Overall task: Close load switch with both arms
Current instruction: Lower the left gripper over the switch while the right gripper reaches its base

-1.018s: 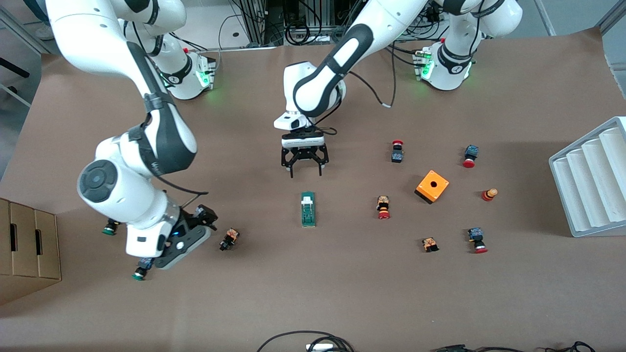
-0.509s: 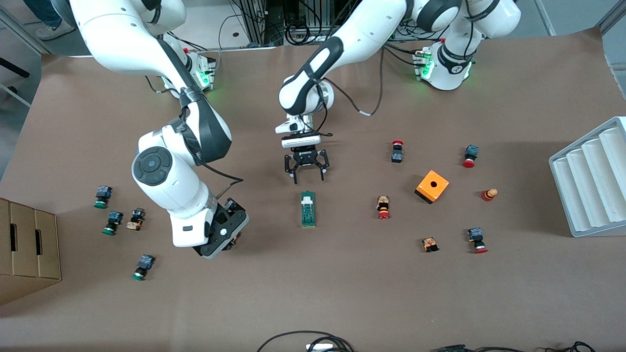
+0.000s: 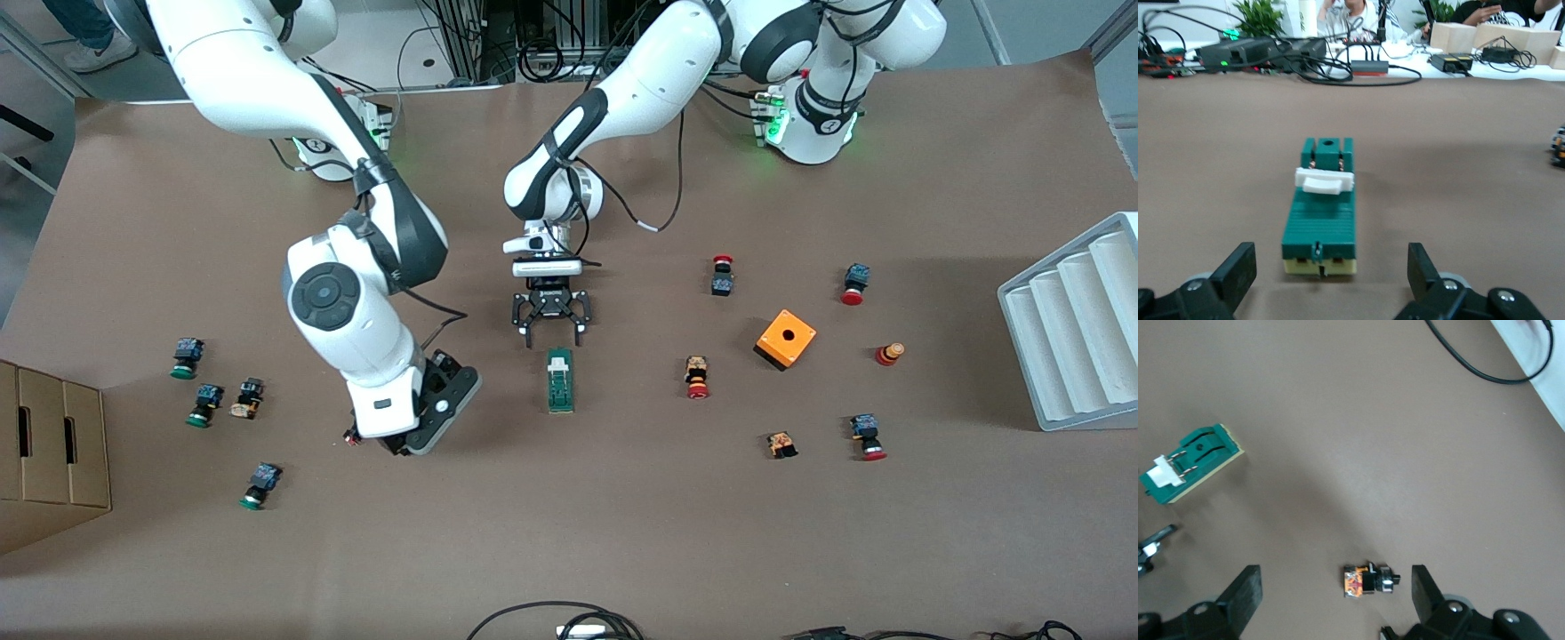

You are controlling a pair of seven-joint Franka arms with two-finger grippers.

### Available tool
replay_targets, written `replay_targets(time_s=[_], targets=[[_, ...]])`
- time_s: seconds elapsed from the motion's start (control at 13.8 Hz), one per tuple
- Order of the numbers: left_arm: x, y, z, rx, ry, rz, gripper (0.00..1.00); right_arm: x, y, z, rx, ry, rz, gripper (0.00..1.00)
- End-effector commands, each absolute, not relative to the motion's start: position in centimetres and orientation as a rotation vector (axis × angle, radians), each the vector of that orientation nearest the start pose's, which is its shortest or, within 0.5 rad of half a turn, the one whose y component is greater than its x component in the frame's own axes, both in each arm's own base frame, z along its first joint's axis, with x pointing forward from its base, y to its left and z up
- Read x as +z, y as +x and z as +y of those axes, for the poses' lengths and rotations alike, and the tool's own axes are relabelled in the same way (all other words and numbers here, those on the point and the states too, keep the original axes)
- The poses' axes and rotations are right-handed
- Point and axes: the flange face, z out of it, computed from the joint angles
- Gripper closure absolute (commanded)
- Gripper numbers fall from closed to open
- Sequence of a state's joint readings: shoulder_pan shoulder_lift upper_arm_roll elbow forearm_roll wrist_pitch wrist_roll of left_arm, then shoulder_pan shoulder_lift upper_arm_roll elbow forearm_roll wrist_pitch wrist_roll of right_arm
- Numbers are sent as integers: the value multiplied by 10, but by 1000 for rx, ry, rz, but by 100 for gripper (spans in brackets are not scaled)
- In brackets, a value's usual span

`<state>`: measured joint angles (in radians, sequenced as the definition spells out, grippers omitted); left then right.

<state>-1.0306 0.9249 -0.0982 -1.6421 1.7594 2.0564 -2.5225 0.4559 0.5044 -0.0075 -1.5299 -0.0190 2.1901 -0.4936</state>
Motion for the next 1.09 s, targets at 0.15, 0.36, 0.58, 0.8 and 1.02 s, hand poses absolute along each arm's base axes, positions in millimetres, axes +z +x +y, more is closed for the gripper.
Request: replay_targets(time_s=[0.15, 0.36, 0.58, 0.8, 1.02], targets=[[70, 334, -570, -1807, -2541, -74, 0, 363, 631, 328, -256, -2815, -1624, 0], [60, 334, -569, -1808, -2550, -96, 0, 354, 631, 334, -267, -2805, -1636, 0], [56, 333, -568, -1799, -2550, -96, 1, 346, 622, 354, -279, -2775, -1678, 0], [54, 331, -570, -1803, -2552, -88, 0, 338, 606, 381, -279, -2741, -1805, 0], [53, 325, -573, -1811, -2560, -89, 0, 335, 593, 395, -266, -2720, -1875, 0]])
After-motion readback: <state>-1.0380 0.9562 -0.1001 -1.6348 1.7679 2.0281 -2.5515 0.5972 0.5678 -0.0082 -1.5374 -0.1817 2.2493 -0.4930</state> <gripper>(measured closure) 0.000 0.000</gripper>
